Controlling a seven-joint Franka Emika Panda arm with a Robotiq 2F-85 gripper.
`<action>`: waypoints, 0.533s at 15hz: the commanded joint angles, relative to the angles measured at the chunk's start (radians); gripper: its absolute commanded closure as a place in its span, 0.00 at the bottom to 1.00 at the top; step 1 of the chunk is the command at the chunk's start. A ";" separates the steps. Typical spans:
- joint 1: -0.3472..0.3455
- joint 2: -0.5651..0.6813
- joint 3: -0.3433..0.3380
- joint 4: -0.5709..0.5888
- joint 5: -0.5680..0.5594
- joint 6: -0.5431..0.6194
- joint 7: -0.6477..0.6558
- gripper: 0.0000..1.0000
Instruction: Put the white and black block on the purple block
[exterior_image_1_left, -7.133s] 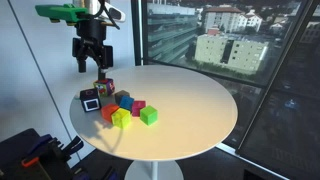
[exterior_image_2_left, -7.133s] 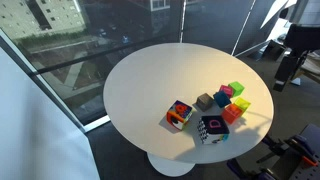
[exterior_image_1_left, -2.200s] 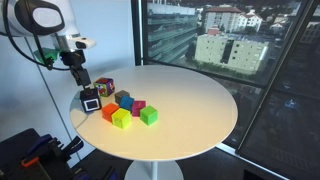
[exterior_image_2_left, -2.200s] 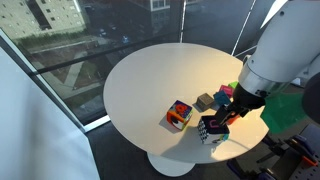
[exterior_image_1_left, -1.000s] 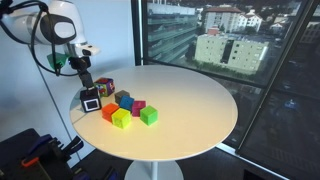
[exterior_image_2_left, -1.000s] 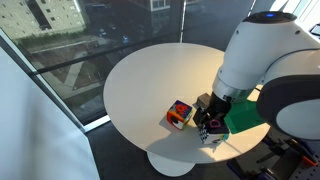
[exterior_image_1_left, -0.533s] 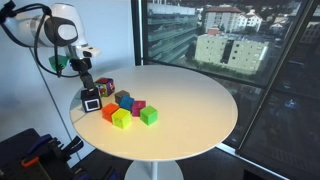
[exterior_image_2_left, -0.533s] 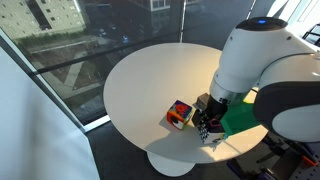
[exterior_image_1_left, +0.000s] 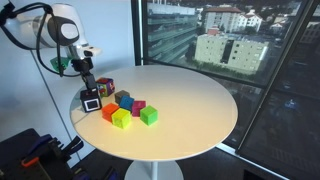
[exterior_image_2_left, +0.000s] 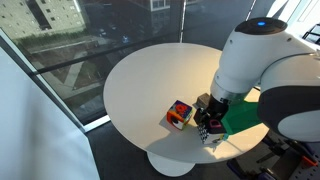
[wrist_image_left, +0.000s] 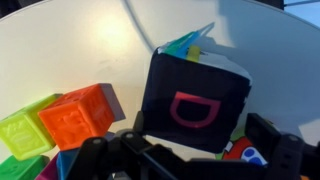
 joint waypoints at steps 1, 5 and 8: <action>0.016 0.010 -0.018 0.017 -0.059 -0.025 0.047 0.00; 0.018 0.023 -0.021 0.016 -0.080 -0.022 0.057 0.00; 0.023 0.034 -0.024 0.015 -0.085 -0.020 0.060 0.00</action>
